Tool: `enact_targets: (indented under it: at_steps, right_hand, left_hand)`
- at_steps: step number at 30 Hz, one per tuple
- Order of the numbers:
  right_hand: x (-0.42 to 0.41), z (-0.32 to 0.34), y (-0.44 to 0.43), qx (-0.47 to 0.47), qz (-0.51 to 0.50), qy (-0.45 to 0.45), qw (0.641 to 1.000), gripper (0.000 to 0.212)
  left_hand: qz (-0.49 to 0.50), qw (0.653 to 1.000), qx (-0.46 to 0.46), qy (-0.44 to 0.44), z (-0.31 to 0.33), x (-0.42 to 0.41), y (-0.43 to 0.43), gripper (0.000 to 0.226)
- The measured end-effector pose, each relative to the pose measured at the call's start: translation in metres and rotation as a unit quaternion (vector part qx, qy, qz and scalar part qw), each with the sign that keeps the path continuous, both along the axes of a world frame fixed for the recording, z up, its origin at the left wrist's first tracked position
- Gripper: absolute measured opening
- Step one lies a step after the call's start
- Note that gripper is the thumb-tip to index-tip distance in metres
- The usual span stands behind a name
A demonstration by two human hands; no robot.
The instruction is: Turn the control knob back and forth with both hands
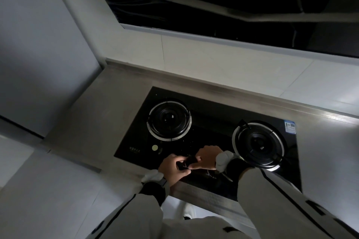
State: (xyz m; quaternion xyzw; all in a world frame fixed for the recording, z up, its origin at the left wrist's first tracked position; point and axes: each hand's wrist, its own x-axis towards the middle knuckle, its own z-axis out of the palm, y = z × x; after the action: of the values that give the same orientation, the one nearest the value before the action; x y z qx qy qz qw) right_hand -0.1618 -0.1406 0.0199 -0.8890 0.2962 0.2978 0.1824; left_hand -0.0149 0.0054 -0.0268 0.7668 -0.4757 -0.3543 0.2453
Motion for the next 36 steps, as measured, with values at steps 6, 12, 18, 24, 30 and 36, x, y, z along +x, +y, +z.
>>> enact_targets:
  at_steps: [6, 12, 18, 24, 30, 36]
  right_hand:
    - [-0.028, 0.006, -0.004, -0.041, 0.051, -0.014, 0.998, 0.057]
    - [-0.042, -0.002, 0.002, -0.052, 0.013, -0.077, 0.996, 0.046]
    - [-0.055, -0.009, 0.001, -0.077, -0.031, -0.122, 0.989, 0.044]
    - [-0.062, -0.011, 0.002, -0.095, -0.06, -0.136, 0.984, 0.042]
    - [-0.067, -0.006, 0.004, -0.09, -0.076, -0.124, 0.985, 0.039]
    - [-0.073, 0.001, 0.006, -0.088, -0.072, -0.112, 0.987, 0.036]
  left_hand:
    - [0.025, 0.997, 0.032, -0.068, 0.011, -0.021, -0.016, 0.053]
    - [0.054, 0.988, 0.06, -0.129, 0.015, -0.035, -0.027, 0.061]
    - [-0.014, 0.99, 0.035, -0.138, 0.017, -0.026, -0.027, 0.051]
    - [-0.167, 0.971, 0.02, -0.168, 0.028, -0.008, -0.038, 0.045]
    - [-0.309, 0.924, 0.05, -0.22, 0.041, 0.005, -0.058, 0.054]
    - [-0.3, 0.926, 0.036, -0.228, 0.036, 0.006, -0.058, 0.055]
